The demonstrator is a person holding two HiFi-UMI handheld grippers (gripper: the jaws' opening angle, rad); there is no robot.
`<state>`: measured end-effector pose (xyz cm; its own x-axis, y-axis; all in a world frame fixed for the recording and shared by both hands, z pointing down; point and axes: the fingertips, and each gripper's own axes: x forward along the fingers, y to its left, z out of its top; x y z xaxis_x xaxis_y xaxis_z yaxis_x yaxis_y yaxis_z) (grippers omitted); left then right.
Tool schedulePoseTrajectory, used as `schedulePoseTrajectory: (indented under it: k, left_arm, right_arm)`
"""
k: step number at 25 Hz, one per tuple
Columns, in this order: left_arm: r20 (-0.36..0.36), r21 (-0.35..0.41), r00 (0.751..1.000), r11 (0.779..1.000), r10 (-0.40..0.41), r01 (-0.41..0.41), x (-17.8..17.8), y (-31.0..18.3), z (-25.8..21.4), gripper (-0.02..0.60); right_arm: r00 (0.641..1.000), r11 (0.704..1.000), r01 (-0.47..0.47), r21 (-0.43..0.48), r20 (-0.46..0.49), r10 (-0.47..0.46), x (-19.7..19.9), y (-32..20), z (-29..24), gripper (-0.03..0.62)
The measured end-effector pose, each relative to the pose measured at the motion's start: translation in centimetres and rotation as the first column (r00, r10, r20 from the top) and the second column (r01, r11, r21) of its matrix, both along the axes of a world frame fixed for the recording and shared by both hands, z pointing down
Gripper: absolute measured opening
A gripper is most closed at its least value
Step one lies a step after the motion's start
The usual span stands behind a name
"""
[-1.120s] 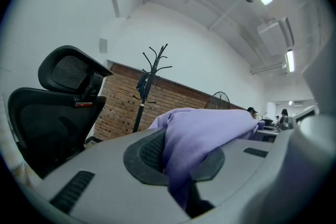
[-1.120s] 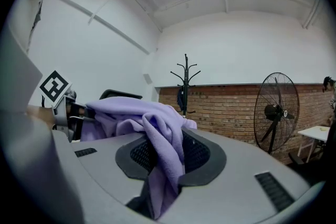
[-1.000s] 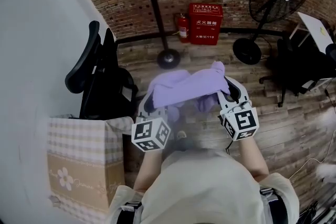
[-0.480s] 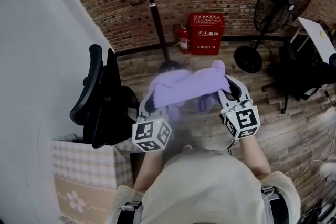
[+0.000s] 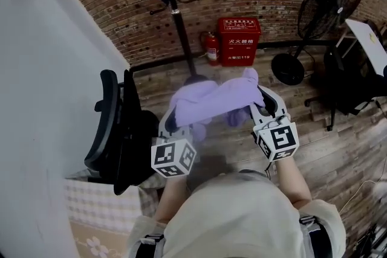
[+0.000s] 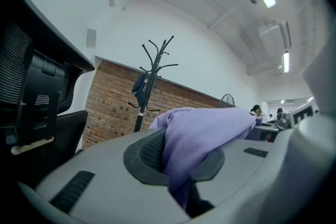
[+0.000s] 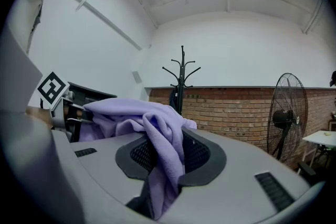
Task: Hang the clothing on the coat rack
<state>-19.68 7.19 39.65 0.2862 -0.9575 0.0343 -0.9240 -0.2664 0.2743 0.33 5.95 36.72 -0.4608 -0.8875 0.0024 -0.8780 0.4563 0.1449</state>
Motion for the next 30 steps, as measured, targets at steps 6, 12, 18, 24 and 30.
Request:
schedulePoseTrajectory:
  k: [6,12,18,24,30]
  left_arm:
    - [-0.004,-0.009,1.0,1.0,0.003,-0.003,0.1,-2.1,0.5,0.032]
    - [0.006,-0.005,1.0,1.0,-0.01,0.01,1.3,-5.1,1.1,0.032]
    - [0.008,0.022,0.998,0.998,-0.061,0.061,2.9,-10.4,0.2,0.032]
    - [0.003,0.047,0.993,0.991,-0.122,0.122,5.0,-16.3,-2.2,0.032]
    - [-0.004,0.055,0.984,0.983,-0.177,0.177,7.1,-21.2,-2.9,0.032]
  right_arm:
    - [1.0,1.0,-0.003,0.001,-0.004,0.003,0.1,-2.1,0.2,0.086]
    - [1.0,1.0,0.011,0.012,0.004,-0.011,1.1,-5.7,0.6,0.087]
    - [0.998,0.998,0.064,0.03,0.007,-0.064,2.7,-11.7,-0.1,0.087]
    - [0.992,0.99,0.127,0.056,-0.005,-0.127,4.8,-18.5,-2.8,0.087]
    - [0.983,0.98,0.185,0.075,-0.016,-0.185,6.6,-24.5,-3.8,0.087]
